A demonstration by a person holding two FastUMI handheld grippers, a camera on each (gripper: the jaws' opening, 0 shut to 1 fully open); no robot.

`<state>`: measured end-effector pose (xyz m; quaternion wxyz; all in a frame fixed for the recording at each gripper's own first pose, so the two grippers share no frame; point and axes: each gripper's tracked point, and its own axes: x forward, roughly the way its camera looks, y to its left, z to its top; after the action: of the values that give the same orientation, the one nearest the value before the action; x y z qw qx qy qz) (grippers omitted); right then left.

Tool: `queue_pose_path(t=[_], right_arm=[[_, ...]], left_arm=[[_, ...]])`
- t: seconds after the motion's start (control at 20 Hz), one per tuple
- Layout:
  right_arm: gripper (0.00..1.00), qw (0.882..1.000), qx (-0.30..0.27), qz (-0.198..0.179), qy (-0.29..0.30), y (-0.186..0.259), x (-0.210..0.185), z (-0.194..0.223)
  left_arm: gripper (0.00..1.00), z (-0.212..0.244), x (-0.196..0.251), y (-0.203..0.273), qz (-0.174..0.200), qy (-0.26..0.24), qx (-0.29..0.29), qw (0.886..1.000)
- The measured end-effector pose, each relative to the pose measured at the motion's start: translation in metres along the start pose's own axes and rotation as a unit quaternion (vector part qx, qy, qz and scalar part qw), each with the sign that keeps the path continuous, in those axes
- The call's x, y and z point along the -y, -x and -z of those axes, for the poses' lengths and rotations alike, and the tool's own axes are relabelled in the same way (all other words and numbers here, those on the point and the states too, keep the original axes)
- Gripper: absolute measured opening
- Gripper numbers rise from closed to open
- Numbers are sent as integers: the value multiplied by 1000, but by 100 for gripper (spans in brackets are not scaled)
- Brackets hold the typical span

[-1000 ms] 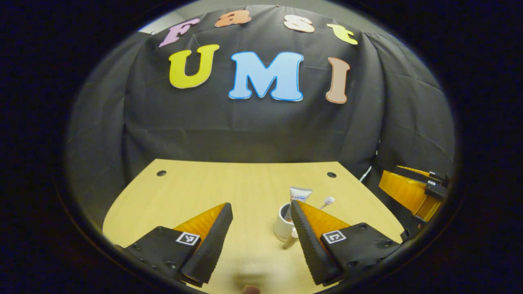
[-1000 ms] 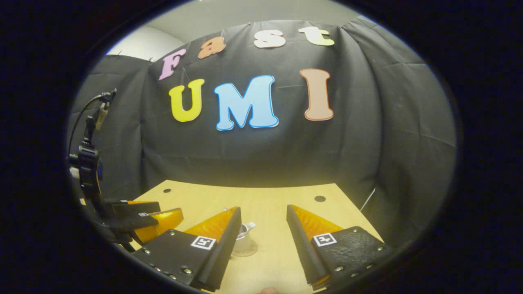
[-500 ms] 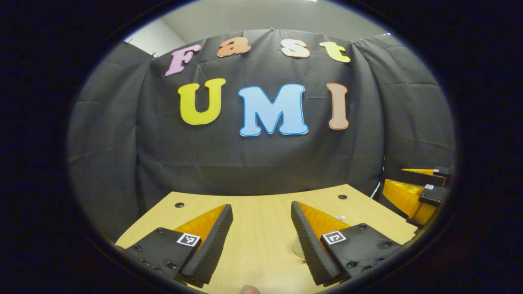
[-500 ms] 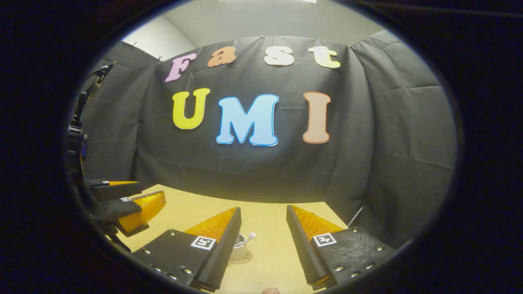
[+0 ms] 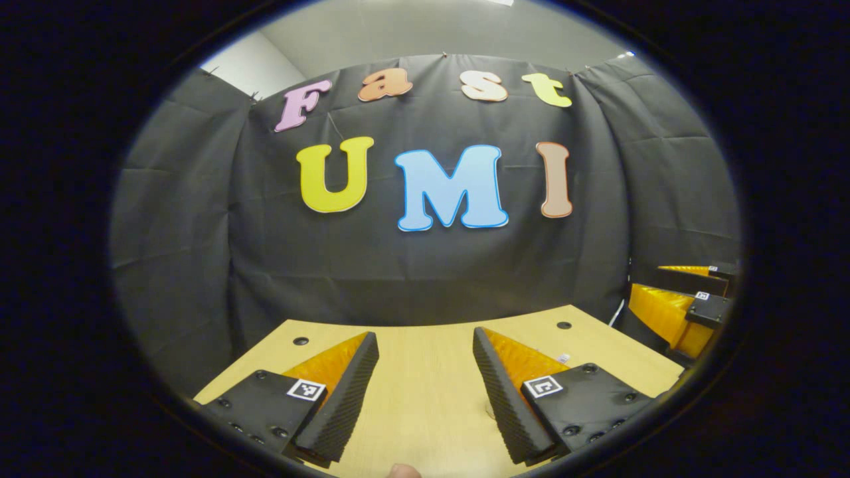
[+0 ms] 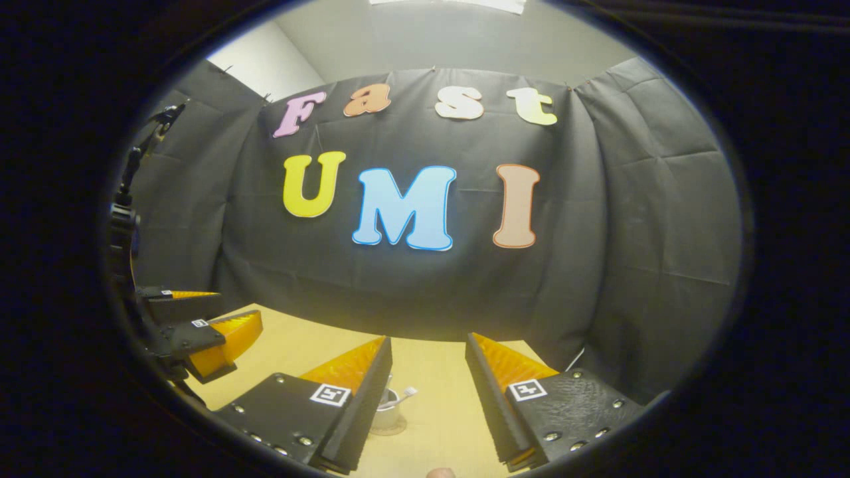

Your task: Put the toothbrush and toothpaste on the desktop into the cup, then pick up the cup and place it on the coaster on the desktop.

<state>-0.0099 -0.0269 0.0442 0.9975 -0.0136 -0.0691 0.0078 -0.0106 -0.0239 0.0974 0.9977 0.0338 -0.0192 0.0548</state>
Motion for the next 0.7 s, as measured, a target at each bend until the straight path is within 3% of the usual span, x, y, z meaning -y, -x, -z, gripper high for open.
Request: queue_pose_path(t=[0.15,0.7], right_arm=[[71,1000,-1,3,6,2,0,-1],[72,1000,3,17,0,11,8,0]], left_arm=[[92,-3,-1,-1,-1,1,4,1000],[93,-5,5,-3,7,5,13,1000]])
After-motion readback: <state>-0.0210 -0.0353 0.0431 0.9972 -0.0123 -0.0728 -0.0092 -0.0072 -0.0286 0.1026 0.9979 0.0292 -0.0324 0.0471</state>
